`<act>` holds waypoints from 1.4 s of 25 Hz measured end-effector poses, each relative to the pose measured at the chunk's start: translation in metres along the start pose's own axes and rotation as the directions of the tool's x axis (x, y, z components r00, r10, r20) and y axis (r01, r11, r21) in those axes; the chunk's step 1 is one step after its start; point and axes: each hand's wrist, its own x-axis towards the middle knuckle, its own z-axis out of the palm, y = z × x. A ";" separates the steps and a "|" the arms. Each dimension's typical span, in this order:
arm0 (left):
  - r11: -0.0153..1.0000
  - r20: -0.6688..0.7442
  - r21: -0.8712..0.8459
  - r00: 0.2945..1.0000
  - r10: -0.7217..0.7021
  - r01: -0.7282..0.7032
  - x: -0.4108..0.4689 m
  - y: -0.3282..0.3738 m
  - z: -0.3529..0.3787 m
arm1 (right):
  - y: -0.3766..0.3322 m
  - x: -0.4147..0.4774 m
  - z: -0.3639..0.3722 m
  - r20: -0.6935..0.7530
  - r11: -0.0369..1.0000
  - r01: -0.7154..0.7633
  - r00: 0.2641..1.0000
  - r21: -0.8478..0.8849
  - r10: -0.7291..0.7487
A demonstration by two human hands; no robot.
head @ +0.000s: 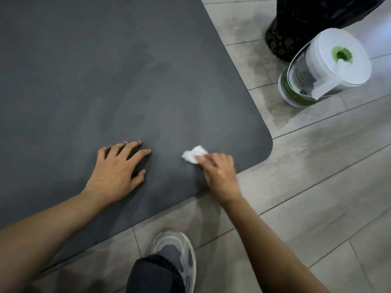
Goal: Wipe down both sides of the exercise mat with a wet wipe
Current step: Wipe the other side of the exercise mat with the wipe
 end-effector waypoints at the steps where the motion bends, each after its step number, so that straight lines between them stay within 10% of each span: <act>1: 1.000 0.006 -0.009 1.000 -0.003 0.003 0.001 0.001 -0.002 | 0.033 0.004 -0.005 -0.056 0.981 -0.176 0.984 -0.080 0.171; 5: 0.999 0.022 -0.054 1.000 -0.003 0.004 0.011 0.000 -0.007 | 0.062 0.032 -0.005 -0.216 0.742 -0.670 0.721 0.023 0.658; 9: 0.989 0.058 -0.134 0.997 -0.057 0.064 0.017 -0.005 -0.003 | -0.083 0.028 0.019 -0.061 0.972 -0.136 0.987 0.190 0.150; 13: 0.989 0.059 -0.132 0.997 -0.054 0.061 0.016 -0.014 -0.001 | -0.065 0.021 0.022 0.019 0.961 0.183 0.981 0.208 -0.191; 16: 0.994 0.060 -0.094 0.997 -0.049 0.054 0.018 -0.009 -0.003 | 0.042 0.036 0.009 -0.135 0.973 -0.231 0.964 0.015 0.231; 18: 0.995 0.058 -0.082 0.997 -0.044 0.048 0.021 -0.007 -0.004 | 0.091 0.048 -0.001 -0.222 0.837 -0.547 0.815 0.008 0.535; 21: 0.995 0.034 -0.070 0.997 -0.066 0.068 0.028 -0.004 -0.007 | 0.055 0.062 0.008 -0.229 0.751 -0.645 0.716 0.141 0.659; 24: 0.990 -0.016 -0.051 0.991 -0.136 0.135 0.038 -0.003 -0.007 | -0.061 0.052 0.026 -0.058 0.946 -0.197 0.974 0.259 0.219; 27: 0.989 -0.057 -0.033 0.987 -0.148 0.146 0.044 -0.007 -0.005 | -0.084 0.048 0.030 0.041 0.945 0.162 0.983 0.285 -0.181; 31: 0.991 -0.045 0.025 0.990 -0.132 0.134 0.045 -0.007 -0.006 | 0.055 0.071 0.016 -0.120 0.964 -0.259 0.957 0.058 0.264; 35: 0.992 -0.029 -0.001 0.992 -0.125 0.125 0.055 -0.008 -0.013 | 0.085 0.088 0.008 -0.213 0.726 -0.675 0.697 0.131 0.685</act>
